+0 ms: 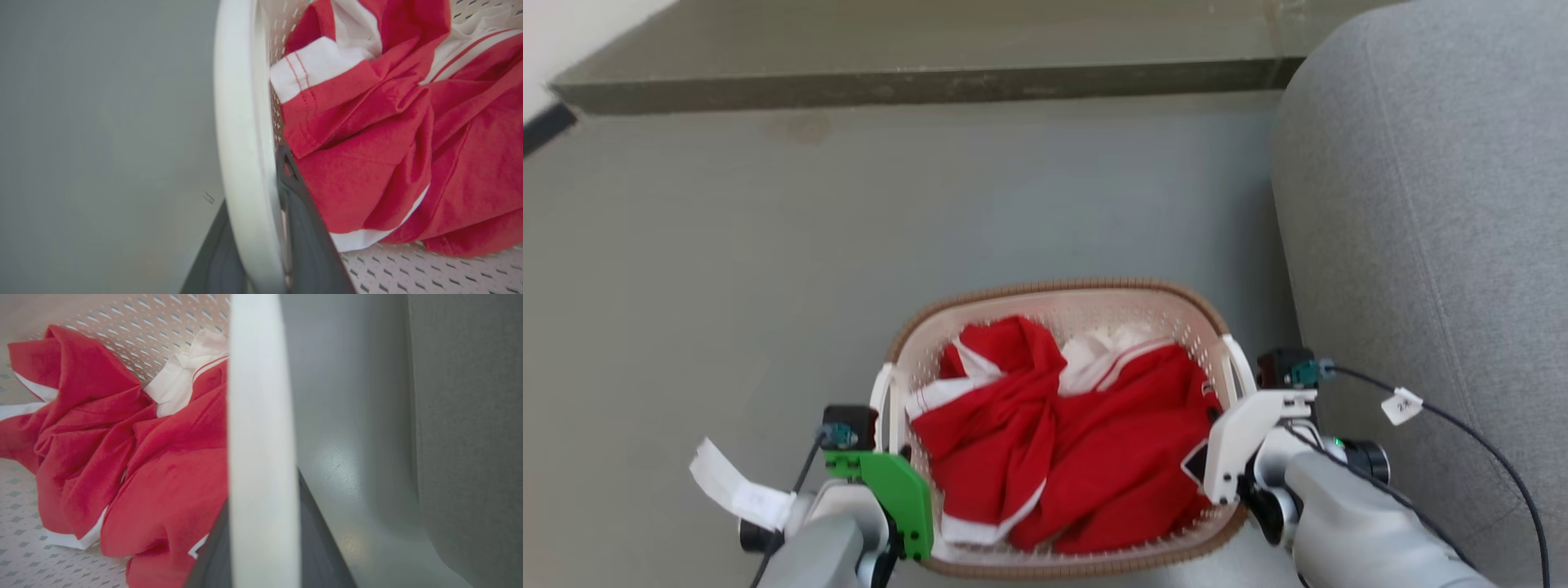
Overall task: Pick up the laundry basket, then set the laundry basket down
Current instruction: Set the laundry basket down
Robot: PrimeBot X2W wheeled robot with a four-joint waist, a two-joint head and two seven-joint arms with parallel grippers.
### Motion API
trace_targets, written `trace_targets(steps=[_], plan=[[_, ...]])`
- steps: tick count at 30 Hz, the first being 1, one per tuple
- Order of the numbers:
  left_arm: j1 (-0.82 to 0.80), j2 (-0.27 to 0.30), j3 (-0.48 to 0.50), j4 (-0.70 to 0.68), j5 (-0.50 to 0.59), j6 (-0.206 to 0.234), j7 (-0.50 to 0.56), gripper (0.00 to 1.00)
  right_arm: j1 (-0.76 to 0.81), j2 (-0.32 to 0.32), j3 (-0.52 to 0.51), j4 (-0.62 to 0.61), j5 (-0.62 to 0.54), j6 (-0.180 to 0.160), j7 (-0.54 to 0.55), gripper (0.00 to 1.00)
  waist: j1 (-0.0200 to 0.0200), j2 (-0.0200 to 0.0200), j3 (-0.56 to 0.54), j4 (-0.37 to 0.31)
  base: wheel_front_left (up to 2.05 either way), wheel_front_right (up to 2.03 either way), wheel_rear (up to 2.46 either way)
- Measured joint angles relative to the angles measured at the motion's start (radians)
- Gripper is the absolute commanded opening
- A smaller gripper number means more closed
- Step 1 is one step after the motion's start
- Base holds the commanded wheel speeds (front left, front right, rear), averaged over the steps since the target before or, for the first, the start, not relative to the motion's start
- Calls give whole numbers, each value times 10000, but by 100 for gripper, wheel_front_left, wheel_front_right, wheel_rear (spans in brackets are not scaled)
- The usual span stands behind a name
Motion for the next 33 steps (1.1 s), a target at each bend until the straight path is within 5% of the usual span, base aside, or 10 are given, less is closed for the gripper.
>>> trace_targets(steps=[33], plan=[[-3214, 111, 222, -163, 198, 399, -625, 0, -3483, -155, -115, 115, -36, -334, -740, 0, 2, 0, 4502, 265, 0, 0, 0]])
